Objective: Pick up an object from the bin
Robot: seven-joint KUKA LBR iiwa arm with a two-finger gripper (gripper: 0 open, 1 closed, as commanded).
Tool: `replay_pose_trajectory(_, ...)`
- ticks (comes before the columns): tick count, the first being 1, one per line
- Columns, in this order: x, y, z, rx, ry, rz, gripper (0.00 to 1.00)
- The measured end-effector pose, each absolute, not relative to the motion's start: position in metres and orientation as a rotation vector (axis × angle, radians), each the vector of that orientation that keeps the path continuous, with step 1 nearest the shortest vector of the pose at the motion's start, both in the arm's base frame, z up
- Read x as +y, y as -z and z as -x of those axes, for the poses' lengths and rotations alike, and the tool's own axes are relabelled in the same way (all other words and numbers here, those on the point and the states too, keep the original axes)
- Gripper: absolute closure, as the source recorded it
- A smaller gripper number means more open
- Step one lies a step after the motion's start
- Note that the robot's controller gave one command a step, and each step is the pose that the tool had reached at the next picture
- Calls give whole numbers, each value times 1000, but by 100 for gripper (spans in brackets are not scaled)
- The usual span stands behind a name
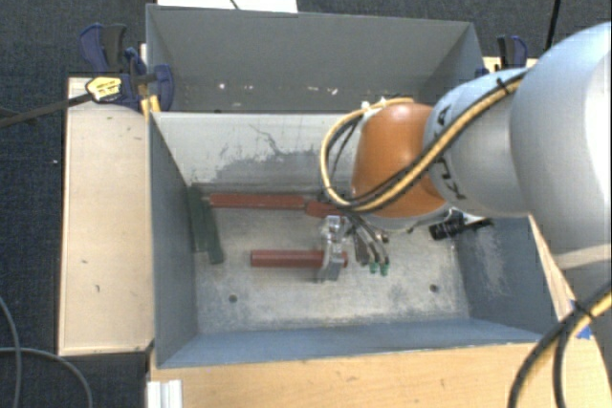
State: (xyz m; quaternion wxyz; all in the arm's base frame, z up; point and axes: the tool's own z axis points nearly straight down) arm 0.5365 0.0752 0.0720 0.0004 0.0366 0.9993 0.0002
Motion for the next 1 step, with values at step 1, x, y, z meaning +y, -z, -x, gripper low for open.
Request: replay_pose_trajectory(1, 80, -205, -523, 3139, -1, -74, 100)
